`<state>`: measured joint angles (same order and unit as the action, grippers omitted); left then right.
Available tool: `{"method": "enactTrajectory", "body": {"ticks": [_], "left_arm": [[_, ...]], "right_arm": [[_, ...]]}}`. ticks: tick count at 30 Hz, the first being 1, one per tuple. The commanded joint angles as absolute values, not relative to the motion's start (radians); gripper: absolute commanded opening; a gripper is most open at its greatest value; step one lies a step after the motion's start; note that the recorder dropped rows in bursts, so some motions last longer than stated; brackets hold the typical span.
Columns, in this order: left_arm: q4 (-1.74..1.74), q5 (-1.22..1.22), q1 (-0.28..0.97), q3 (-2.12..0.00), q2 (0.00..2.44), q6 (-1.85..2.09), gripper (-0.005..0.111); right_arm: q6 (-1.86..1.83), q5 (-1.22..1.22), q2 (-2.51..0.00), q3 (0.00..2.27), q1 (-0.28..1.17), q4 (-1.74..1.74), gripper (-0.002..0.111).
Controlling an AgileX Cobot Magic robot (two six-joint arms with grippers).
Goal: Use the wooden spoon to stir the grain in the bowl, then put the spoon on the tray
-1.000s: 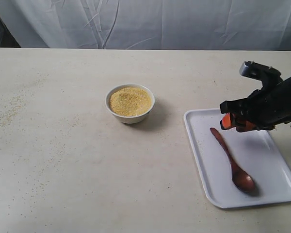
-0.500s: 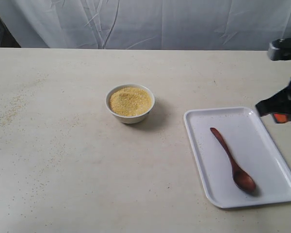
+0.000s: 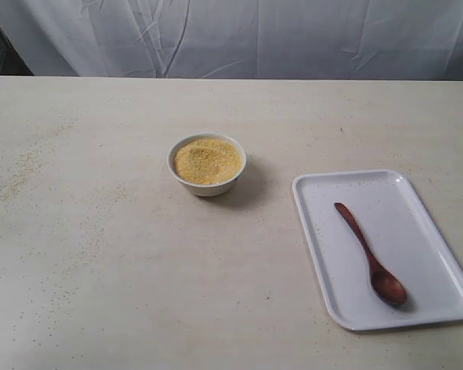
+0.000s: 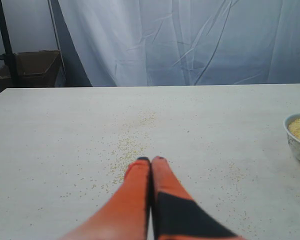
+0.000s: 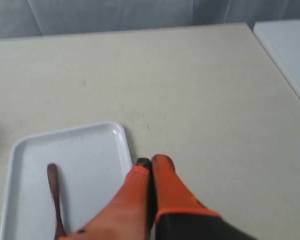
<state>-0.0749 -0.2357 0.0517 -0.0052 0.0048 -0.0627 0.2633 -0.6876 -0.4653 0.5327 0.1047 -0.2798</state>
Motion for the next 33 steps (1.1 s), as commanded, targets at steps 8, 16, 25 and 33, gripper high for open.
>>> {"method": "enactTrajectory", "body": {"ticks": [8, 16, 25, 33], "left_arm": [[-0.072, -0.231, 0.051, 0.0, 0.0, -0.066, 0.0], [-0.072, -0.231, 0.051, 0.0, 0.0, -0.066, 0.0], [-0.072, -0.231, 0.051, 0.0, 0.0, -0.066, 0.0], [-0.072, -0.231, 0.051, 0.0, 0.0, -0.066, 0.0]], "right_arm": [[0.264, -0.544, -0.105, 0.292, 0.102, -0.257, 0.001], [0.264, -0.544, -0.083, 0.292, 0.102, -0.257, 0.001], [0.264, -0.544, -0.081, 0.282, 0.102, -0.25, 0.001], [0.237, -0.539, -0.075, 0.282, 0.102, -0.258, 0.001]]}}
